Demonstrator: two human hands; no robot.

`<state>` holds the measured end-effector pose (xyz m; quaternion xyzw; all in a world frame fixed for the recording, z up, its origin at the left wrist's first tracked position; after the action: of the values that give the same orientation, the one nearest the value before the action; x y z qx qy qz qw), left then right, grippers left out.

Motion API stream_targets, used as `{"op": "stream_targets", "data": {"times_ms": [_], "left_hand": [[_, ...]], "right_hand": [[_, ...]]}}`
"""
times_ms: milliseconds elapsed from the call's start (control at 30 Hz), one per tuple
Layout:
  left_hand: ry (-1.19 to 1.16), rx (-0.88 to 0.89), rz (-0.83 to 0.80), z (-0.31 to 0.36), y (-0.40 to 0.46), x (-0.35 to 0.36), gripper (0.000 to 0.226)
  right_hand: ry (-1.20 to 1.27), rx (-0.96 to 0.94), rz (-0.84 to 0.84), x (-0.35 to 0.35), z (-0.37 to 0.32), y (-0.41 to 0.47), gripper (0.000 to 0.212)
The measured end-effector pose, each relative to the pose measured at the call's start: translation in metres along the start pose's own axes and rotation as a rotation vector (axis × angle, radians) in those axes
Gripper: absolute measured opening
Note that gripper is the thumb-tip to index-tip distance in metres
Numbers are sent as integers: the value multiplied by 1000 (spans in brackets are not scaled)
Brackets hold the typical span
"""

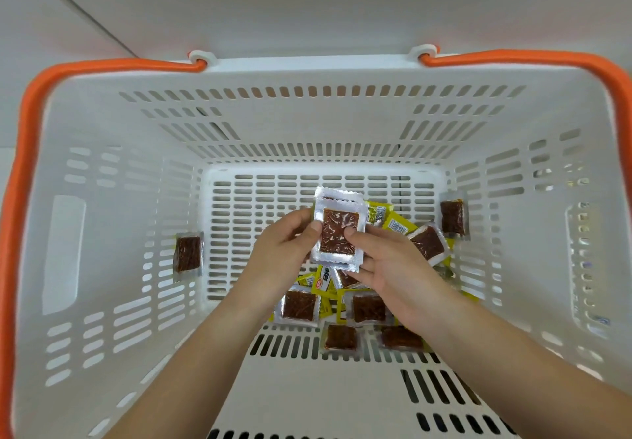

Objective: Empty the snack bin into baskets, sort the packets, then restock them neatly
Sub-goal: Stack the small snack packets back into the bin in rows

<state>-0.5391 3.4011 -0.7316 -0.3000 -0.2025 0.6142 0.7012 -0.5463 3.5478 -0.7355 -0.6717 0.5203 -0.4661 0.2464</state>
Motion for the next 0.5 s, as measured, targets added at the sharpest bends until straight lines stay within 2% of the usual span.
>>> {"op": "stream_targets", "data": {"times_ms": [100,200,267,333,400,500], "left_hand": [[223,55,-10,-1,0,-5,20],[404,-23,-17,-10,7,-16,33],[828,-20,-62,-26,13,-18,37],[1229,-27,-193,-47,16,-13,38],[1471,-25,-284,-68,15,-6,41],[1513,-10,-270,-80,20,-5,43]], "right_hand": [[-139,-27,22,1,-1,-1,12],[-178,-57,98,-5,-5,4,10],[-106,-55,215,-12,-7,10,10],[37,-21,286,-19,-6,14,8],[140,17,312,-23,-4,16,6],[188,33,291,-24,0,18,4]]}}
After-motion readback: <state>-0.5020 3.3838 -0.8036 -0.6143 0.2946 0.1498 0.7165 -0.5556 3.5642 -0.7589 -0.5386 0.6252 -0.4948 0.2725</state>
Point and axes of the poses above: each hand's wrist, its own y-axis towards the middle knuckle, its own x-axis out of the palm, z = x × y, the point moved 1 cm from there along y, towards the middle knuckle, and after that the axes turned 7 degrees about -z, right-handed, at the moved point
